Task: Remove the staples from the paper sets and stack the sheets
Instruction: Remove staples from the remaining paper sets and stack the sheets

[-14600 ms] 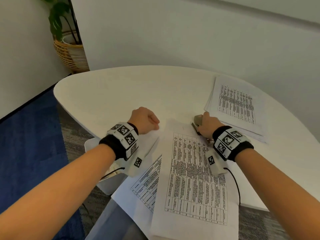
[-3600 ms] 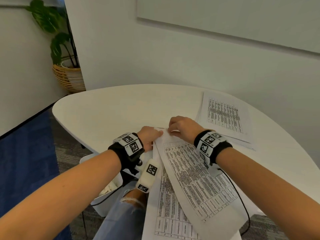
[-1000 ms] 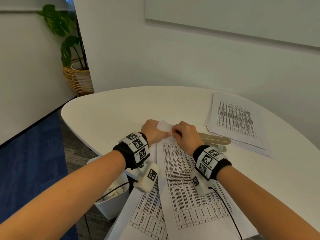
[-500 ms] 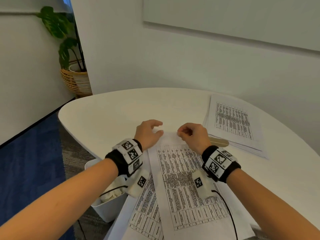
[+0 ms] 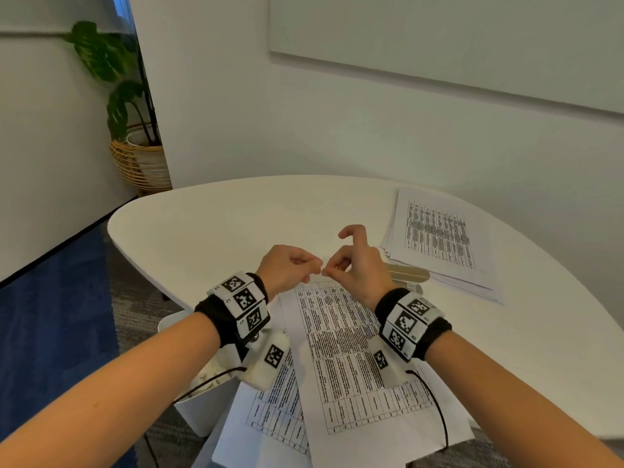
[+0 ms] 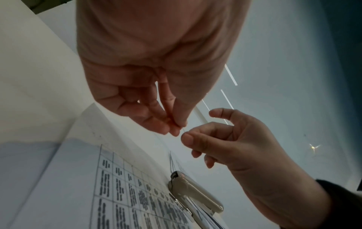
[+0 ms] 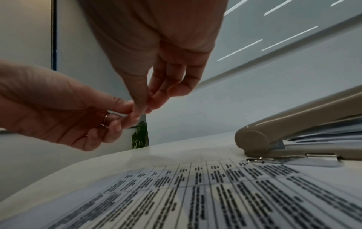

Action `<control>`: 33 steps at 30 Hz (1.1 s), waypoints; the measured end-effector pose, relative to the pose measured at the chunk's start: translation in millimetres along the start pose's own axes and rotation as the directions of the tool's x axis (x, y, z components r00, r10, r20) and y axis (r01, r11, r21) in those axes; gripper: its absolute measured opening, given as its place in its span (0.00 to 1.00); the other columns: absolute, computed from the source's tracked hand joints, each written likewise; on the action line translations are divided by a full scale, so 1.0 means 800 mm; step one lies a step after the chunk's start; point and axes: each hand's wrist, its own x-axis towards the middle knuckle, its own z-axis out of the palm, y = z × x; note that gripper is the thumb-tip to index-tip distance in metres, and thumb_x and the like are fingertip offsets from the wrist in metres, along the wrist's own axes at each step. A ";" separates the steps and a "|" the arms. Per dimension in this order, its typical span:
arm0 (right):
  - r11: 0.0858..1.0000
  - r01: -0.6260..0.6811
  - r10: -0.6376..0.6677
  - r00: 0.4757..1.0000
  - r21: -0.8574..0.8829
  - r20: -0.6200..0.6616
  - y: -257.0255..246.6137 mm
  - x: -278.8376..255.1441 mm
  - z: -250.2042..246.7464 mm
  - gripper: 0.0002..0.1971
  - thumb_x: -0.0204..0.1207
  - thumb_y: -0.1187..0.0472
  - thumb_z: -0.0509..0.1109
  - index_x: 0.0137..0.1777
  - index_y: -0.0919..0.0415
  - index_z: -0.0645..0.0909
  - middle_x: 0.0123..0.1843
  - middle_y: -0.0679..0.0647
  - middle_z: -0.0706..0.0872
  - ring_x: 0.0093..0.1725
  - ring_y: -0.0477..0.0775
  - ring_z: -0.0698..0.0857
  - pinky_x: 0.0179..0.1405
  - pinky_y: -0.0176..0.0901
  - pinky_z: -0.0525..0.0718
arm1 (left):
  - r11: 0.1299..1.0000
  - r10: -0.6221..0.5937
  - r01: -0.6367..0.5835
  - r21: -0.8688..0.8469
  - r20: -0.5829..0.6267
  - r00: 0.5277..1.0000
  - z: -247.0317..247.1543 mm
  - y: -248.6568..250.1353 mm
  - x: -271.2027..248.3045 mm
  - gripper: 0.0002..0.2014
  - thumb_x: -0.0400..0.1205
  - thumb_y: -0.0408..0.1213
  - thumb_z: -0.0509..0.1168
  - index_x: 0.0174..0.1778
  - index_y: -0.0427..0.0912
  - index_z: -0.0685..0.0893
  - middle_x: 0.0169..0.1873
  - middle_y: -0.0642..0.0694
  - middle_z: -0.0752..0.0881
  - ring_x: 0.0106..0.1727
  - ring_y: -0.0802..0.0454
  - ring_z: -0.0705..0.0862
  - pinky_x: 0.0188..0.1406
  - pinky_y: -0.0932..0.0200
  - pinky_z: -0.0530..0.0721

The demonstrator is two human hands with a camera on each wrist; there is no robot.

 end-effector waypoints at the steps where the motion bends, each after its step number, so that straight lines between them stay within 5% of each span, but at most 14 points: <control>1: 1.000 0.008 -0.008 1.000 -0.014 0.008 -0.002 -0.001 -0.001 0.29 0.69 0.63 0.78 0.57 0.51 0.60 0.35 0.44 0.86 0.38 0.45 0.85 0.41 0.39 0.85 | 1.000 -0.009 0.009 0.012 0.014 1.000 0.000 0.000 0.000 0.03 0.79 0.43 0.70 0.40 0.50 0.87 0.41 0.50 0.91 0.41 0.54 0.88 0.56 0.55 0.85; 3: 0.999 0.026 -0.025 1.000 -0.036 0.016 -0.004 -0.002 -0.001 0.28 0.70 0.63 0.77 0.58 0.51 0.60 0.34 0.43 0.86 0.38 0.45 0.85 0.42 0.44 0.85 | 0.999 -0.032 0.031 0.032 0.049 0.998 -0.002 0.002 -0.002 0.05 0.81 0.42 0.68 0.43 0.46 0.87 0.40 0.51 0.89 0.39 0.56 0.86 0.54 0.55 0.86; 6: 0.996 0.050 -0.048 0.998 -0.075 0.026 -0.006 -0.003 0.000 0.27 0.70 0.64 0.76 0.60 0.52 0.61 0.35 0.42 0.85 0.37 0.45 0.85 0.43 0.49 0.86 | 0.992 -0.093 0.082 0.097 0.115 0.989 -0.002 0.006 -0.005 0.11 0.84 0.42 0.64 0.53 0.40 0.86 0.41 0.52 0.86 0.37 0.62 0.84 0.35 0.67 0.79; 9: 0.991 0.056 -0.050 0.997 -0.122 0.054 -0.010 -0.002 0.000 0.27 0.71 0.62 0.76 0.61 0.53 0.62 0.37 0.43 0.87 0.38 0.46 0.85 0.42 0.49 0.85 | 0.984 -0.135 0.117 0.133 0.139 0.981 0.000 0.010 -0.006 0.13 0.86 0.42 0.60 0.56 0.37 0.83 0.43 0.51 0.83 0.37 0.62 0.83 0.32 0.70 0.75; 12: 0.972 0.029 -0.007 0.995 -0.232 0.097 -0.006 0.002 -0.008 0.28 0.70 0.55 0.78 0.62 0.51 0.63 0.42 0.43 0.86 0.39 0.47 0.84 0.39 0.45 0.83 | 0.991 -0.118 0.116 0.070 0.029 0.993 -0.010 0.008 -0.002 0.11 0.87 0.37 0.57 0.57 0.38 0.82 0.47 0.50 0.82 0.36 0.60 0.83 0.31 0.67 0.75; 14: 0.932 -0.003 0.055 0.990 -0.363 0.132 0.007 0.008 -0.022 0.27 0.70 0.52 0.76 0.63 0.52 0.65 0.48 0.43 0.84 0.44 0.47 0.83 0.42 0.43 0.82 | 0.997 -0.075 0.069 -0.040 -0.170 0.983 -0.031 -0.001 0.002 0.09 0.86 0.35 0.57 0.53 0.40 0.82 0.49 0.48 0.83 0.38 0.55 0.84 0.33 0.64 0.76; 18: 0.701 -0.058 0.279 0.939 -0.711 0.199 0.046 0.016 -0.061 0.26 0.70 0.48 0.74 0.65 0.54 0.71 0.62 0.52 0.77 0.62 0.54 0.76 0.63 0.54 0.77 | 0.966 -0.209 0.072 -0.247 -0.592 0.778 -0.095 -0.054 0.005 0.11 0.84 0.40 0.58 0.49 0.38 0.83 0.41 0.45 0.85 0.51 0.39 0.86 0.54 0.52 0.81; 20: 0.630 -0.093 0.371 0.908 -0.771 0.194 0.062 0.016 -0.072 0.27 0.71 0.48 0.74 0.66 0.54 0.71 0.63 0.53 0.76 0.64 0.55 0.75 0.65 0.55 0.75 | 0.931 -0.346 0.139 -0.338 -0.695 0.631 -0.121 -0.090 0.001 0.18 0.83 0.41 0.54 0.56 0.31 0.82 0.50 0.36 0.86 0.55 0.34 0.83 0.59 0.44 0.81; 23: 0.654 -0.135 0.412 0.889 -0.744 0.201 0.073 0.015 -0.080 0.20 0.73 0.51 0.71 0.63 0.53 0.75 0.59 0.51 0.80 0.57 0.53 0.79 0.62 0.53 0.79 | 0.887 -0.462 0.191 -0.421 -0.802 0.378 -0.132 -0.129 -0.015 0.20 0.85 0.39 0.50 0.61 0.28 0.79 0.58 0.30 0.83 0.58 0.33 0.81 0.59 0.43 0.78; 26: 0.700 -0.186 0.428 0.882 -0.689 0.197 0.079 0.011 -0.095 0.11 0.77 0.56 0.68 0.57 0.56 0.80 0.56 0.52 0.84 0.52 0.53 0.82 0.57 0.47 0.82 | 0.844 -0.519 0.315 -0.434 -0.809 0.278 -0.119 -0.154 -0.041 0.20 0.86 0.34 0.50 0.67 0.24 0.75 0.65 0.24 0.78 0.66 0.30 0.77 0.63 0.43 0.73; 27: 0.706 -0.206 0.439 0.878 -0.678 0.190 0.081 0.010 -0.100 0.10 0.78 0.56 0.67 0.57 0.57 0.80 0.55 0.53 0.85 0.51 0.53 0.83 0.56 0.44 0.82 | 0.822 -0.548 0.364 -0.438 -0.782 0.298 -0.114 -0.166 -0.048 0.19 0.87 0.33 0.51 0.68 0.22 0.74 0.66 0.23 0.76 0.67 0.29 0.76 0.64 0.43 0.72; 31: 0.701 -0.314 0.449 0.892 -0.640 0.054 0.087 -0.002 -0.121 0.12 0.81 0.53 0.62 0.55 0.61 0.80 0.52 0.56 0.85 0.47 0.54 0.81 0.52 0.46 0.82 | 0.776 -0.610 0.581 -0.245 -0.526 0.592 -0.105 -0.227 -0.056 0.12 0.84 0.29 0.59 0.56 0.28 0.83 0.61 0.26 0.82 0.64 0.31 0.80 0.60 0.46 0.78; 33: 0.646 -0.366 0.484 0.875 -0.669 -0.011 0.093 -0.011 -0.132 0.11 0.81 0.54 0.61 0.55 0.60 0.79 0.51 0.56 0.84 0.45 0.55 0.80 0.47 0.44 0.80 | 0.777 -0.614 0.593 -0.214 -0.466 0.637 -0.105 -0.248 -0.054 0.12 0.80 0.25 0.62 0.58 0.31 0.83 0.62 0.27 0.82 0.63 0.30 0.81 0.59 0.45 0.80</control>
